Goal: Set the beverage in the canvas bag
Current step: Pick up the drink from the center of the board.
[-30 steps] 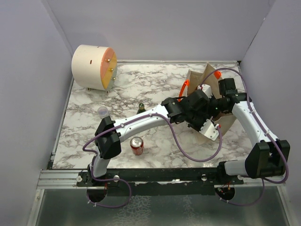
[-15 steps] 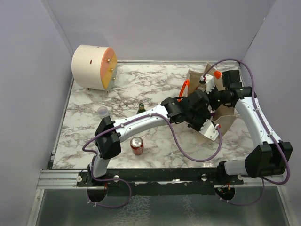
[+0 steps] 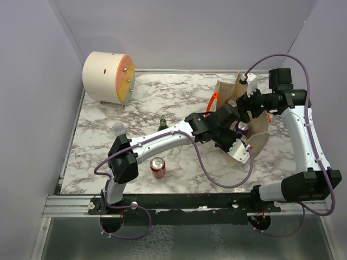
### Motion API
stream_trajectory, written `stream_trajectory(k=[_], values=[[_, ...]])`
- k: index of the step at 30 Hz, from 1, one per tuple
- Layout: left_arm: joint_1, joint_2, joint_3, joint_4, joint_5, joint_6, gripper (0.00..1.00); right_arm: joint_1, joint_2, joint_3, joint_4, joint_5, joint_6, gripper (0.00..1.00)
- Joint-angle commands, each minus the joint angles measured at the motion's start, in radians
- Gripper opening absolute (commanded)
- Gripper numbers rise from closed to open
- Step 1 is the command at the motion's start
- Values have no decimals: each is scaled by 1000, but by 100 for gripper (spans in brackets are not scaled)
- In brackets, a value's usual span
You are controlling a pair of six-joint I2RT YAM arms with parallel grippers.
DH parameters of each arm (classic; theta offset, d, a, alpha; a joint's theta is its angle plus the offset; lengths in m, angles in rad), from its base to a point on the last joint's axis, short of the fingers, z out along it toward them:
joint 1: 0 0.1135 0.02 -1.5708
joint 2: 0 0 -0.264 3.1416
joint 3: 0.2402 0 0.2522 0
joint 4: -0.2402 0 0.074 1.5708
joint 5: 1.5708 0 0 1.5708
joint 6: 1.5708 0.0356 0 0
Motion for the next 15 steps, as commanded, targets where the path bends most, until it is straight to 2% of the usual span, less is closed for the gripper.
stream_trajectory(k=[1, 4, 6, 11, 15], values=[[-12, -28, -7, -30, 60, 49, 4, -24, -22, 130, -192, -48, -70, 62], [-12, -23, -15, -28, 68, 48, 4, -43, -19, 204, -302, -71, -117, 56], [-13, -23, -23, -19, 72, 39, 4, -46, -51, 206, -308, -51, -127, 53], [-12, -21, -39, 5, 71, 20, 4, -46, -134, 119, -308, 13, -220, 48], [-13, -19, -54, 32, 63, -13, 4, -46, -195, 41, -308, 5, -274, 47]])
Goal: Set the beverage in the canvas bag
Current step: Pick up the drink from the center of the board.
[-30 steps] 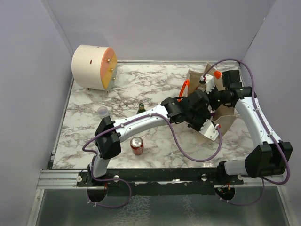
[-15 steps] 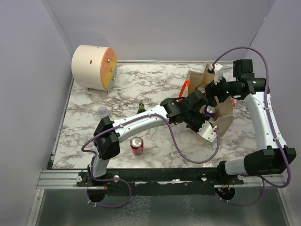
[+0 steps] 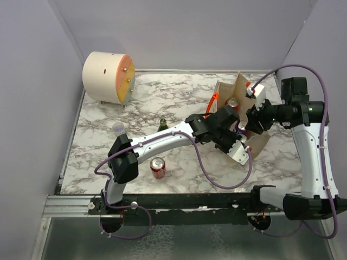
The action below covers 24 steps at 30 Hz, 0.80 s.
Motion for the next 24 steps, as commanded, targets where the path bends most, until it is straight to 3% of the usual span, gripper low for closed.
stream_trajectory(k=[1, 18, 24], values=[[-14, -21, -35, 21, 38, -33, 4, -5, -64, -79, -42, 15, -94, 47], [-18, -18, -60, 38, 21, -52, 7, -4, -227, -319, -41, 110, -176, 33], [-17, -18, -77, 38, 23, -68, 15, -4, -274, -395, -42, 140, -199, 26]])
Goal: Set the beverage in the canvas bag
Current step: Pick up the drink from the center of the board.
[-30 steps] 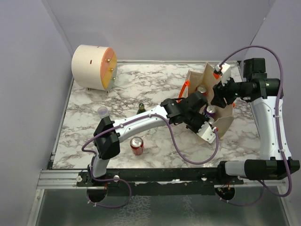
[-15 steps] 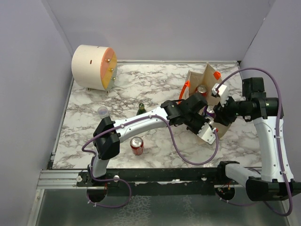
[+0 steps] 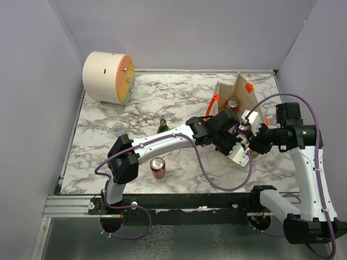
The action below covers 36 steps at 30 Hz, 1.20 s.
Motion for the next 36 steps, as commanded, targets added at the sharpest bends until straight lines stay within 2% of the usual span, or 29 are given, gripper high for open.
stream_trajectory(k=[1, 9, 19, 26, 30, 36], values=[[-8, -13, -31, -20, 19, -25, 17, -4, -36, -58, -17, 66, -37, 25], [-6, -13, -66, -28, 13, -17, 25, -4, -25, -126, -15, 57, -9, 19], [2, -15, -86, -60, 30, 12, 24, -4, -2, -154, -14, 31, 4, 18], [2, -11, -49, -48, 7, 5, 25, -4, 68, -14, -1, -18, 45, 26], [2, -15, -10, -41, 7, -19, 28, -4, 106, 66, 39, -39, 110, 30], [2, -45, 7, -21, -18, -58, 44, -4, 150, 147, 116, -67, 209, 37]])
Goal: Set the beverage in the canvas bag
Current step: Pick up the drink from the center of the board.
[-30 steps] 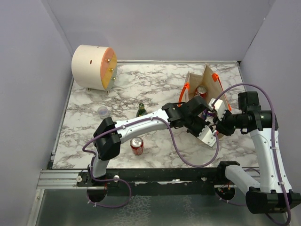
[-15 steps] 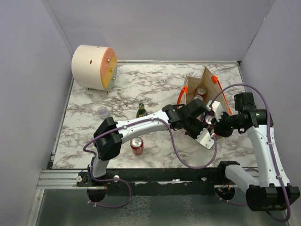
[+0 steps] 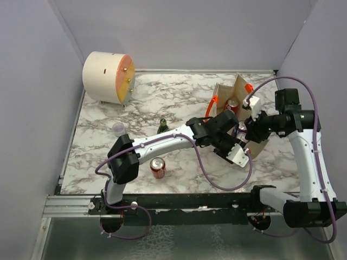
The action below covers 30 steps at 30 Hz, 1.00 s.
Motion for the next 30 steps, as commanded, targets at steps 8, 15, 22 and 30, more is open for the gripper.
stream_trajectory(k=[8, 15, 22, 30], values=[[19, -124, 35, 51, -96, -135, 64, -3, 62, 143, 177, -141, 177, 49], [123, -238, 16, 62, -70, -230, 74, 5, 141, 249, 308, -256, 290, 55], [398, -422, -141, 113, -67, -389, 78, 286, 226, 316, 448, -136, 377, 57], [754, -545, -293, 230, -151, -687, 80, 537, 369, 362, 537, -116, 404, 61]])
